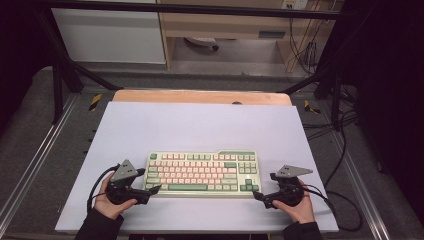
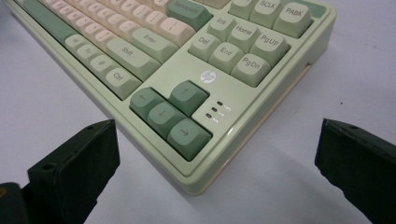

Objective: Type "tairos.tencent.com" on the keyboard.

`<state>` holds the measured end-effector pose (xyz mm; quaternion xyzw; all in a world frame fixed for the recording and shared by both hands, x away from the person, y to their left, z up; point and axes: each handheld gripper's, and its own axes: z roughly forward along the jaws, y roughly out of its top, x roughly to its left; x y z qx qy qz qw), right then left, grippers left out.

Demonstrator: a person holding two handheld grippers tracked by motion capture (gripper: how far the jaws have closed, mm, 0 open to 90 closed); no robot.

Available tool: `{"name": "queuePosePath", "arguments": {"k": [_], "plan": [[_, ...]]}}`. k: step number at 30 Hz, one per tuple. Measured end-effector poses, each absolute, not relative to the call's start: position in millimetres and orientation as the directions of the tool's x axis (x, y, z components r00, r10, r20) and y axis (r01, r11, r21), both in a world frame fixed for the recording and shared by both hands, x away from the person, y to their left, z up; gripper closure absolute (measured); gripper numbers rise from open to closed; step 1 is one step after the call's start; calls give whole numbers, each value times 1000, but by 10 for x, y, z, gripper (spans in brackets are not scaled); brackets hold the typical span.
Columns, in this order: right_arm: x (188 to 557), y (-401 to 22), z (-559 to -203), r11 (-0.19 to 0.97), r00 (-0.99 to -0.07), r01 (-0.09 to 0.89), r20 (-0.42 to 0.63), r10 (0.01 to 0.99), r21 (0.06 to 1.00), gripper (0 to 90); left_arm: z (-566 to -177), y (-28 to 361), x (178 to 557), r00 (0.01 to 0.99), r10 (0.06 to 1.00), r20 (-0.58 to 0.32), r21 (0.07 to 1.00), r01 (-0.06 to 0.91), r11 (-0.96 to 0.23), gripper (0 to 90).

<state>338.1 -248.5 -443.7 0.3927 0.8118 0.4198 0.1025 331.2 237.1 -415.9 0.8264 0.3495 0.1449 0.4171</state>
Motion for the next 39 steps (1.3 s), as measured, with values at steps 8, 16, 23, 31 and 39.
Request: {"name": "queuePosePath", "arguments": {"k": [8, 16, 23, 31, 39], "plan": [[3382, -2487, -4436, 340, -670, 551, 161, 724, 762, 5, -4133, 2198, 3356, 724, 689, -41, 779, 455, -431, 264], [3381, -2485, -4438, 342, -672, 550, 160, 723, 762, 5, -4101, 2053, 3410, 731, 681, -35, 784, 443, -435, 379], [3379, -2486, -4434, 338, -671, 550, 163, 724, 764, 5, -4085, 1972, 3466, 733, 678, -55, 785, 452, -424, 464], [3380, -2484, -4438, 342, -672, 551, 162, 723, 761, 5, -4081, 1874, 3533, 735, 674, -67, 780, 460, -425, 591], [3380, -2480, -4440, 340, -671, 553, 164, 723, 761, 5, -4084, 1756, 3596, 743, 665, -74, 778, 461, -428, 703]]}}
